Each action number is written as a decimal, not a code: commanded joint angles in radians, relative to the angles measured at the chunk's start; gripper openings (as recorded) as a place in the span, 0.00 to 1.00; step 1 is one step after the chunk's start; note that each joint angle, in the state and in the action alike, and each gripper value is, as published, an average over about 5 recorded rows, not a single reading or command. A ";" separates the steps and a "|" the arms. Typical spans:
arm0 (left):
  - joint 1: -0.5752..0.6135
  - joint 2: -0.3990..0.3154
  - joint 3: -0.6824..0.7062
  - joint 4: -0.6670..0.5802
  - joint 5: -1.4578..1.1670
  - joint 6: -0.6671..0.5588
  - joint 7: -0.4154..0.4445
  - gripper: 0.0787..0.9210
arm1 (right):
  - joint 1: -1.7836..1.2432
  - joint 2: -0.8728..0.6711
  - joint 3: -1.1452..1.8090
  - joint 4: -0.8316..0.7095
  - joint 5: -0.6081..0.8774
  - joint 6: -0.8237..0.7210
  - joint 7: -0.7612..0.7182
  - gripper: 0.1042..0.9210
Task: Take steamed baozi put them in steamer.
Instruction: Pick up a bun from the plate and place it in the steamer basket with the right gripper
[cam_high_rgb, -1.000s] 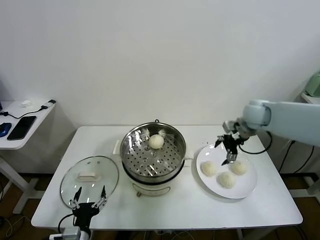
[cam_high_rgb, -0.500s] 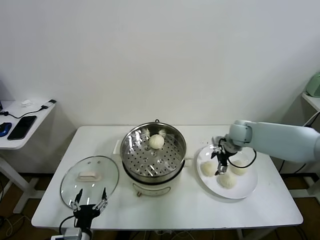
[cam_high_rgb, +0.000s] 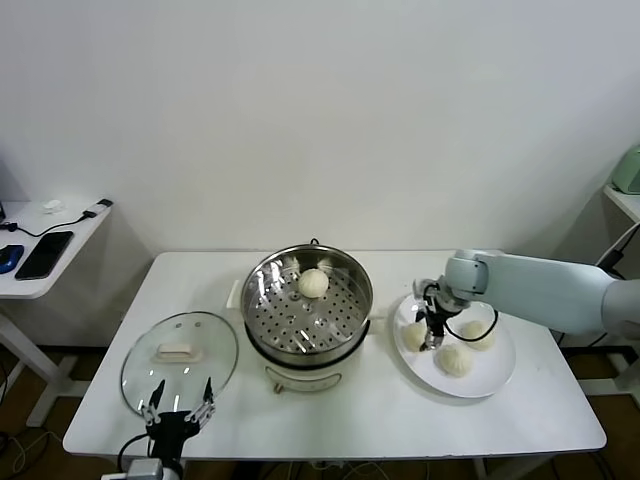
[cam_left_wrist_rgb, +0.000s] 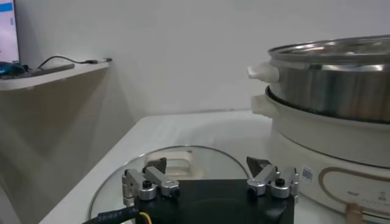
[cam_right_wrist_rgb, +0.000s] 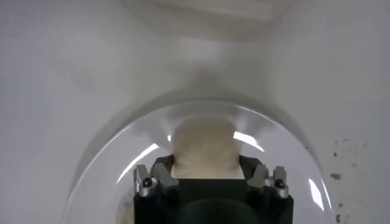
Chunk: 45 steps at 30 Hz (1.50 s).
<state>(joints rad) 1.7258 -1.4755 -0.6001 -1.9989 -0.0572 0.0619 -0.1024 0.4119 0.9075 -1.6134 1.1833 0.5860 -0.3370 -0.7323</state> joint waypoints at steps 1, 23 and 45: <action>0.005 -0.003 0.002 -0.011 0.002 0.003 0.000 0.88 | 0.077 -0.010 -0.020 0.019 0.001 -0.003 -0.017 0.66; -0.010 0.014 0.027 -0.048 -0.001 0.027 0.011 0.88 | 0.724 0.389 -0.096 0.226 0.601 -0.088 -0.072 0.65; -0.015 0.015 0.024 -0.059 -0.005 0.039 0.025 0.88 | 0.302 0.619 -0.109 -0.034 0.495 -0.159 0.071 0.65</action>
<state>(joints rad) 1.7126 -1.4613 -0.5775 -2.0608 -0.0625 0.1004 -0.0781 0.8410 1.4504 -1.7234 1.2511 1.1028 -0.4749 -0.6987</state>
